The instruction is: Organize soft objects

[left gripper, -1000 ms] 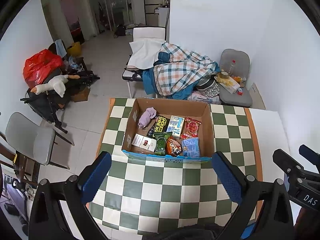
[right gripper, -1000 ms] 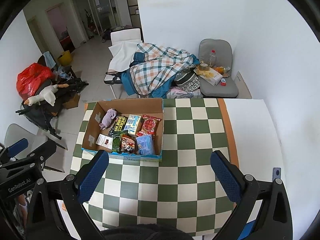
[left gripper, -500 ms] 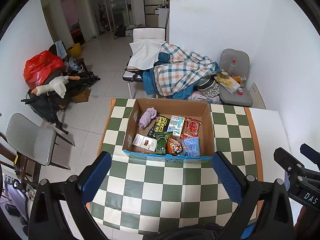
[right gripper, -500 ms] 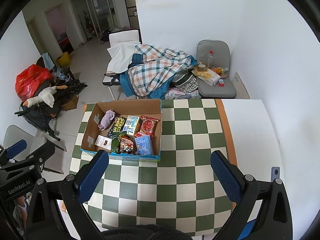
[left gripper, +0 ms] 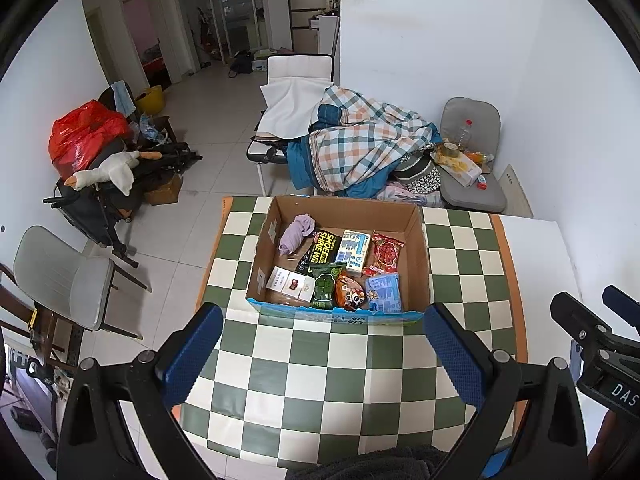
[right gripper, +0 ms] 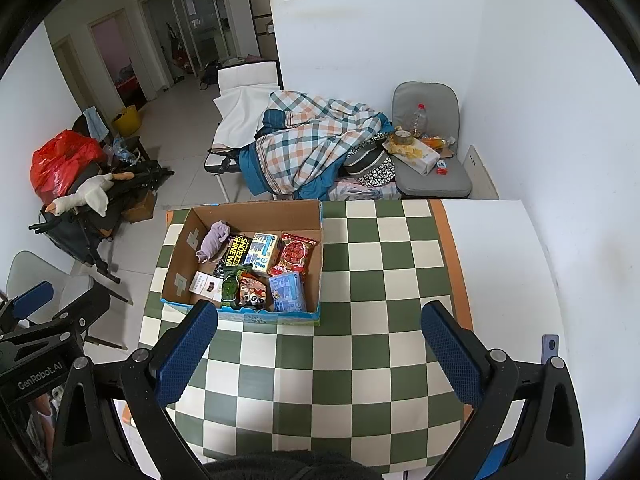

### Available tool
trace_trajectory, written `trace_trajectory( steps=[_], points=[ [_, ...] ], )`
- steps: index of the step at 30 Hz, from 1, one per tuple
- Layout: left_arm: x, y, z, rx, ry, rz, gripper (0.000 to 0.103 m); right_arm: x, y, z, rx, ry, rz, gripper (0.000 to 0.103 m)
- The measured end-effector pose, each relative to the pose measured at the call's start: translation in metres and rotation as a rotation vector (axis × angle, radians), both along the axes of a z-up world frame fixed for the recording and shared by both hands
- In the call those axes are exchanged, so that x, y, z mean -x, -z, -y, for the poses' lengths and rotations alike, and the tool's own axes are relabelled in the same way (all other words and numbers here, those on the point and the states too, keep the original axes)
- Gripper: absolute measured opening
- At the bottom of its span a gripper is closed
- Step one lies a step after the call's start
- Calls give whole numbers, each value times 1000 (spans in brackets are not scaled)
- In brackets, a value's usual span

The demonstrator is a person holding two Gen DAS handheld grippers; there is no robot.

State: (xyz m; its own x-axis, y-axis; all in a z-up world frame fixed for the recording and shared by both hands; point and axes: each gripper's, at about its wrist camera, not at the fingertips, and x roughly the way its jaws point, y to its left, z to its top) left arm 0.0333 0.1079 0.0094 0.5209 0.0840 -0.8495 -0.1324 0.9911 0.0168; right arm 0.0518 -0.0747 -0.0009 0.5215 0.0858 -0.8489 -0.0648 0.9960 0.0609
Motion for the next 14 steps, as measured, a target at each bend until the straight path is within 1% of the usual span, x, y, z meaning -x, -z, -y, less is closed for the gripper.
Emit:
trace_trajectory(
  steps=[14],
  points=[
    [4, -3, -8, -10, -4, 9, 103, 0, 0, -1, 1, 5, 2, 103]
  ],
)
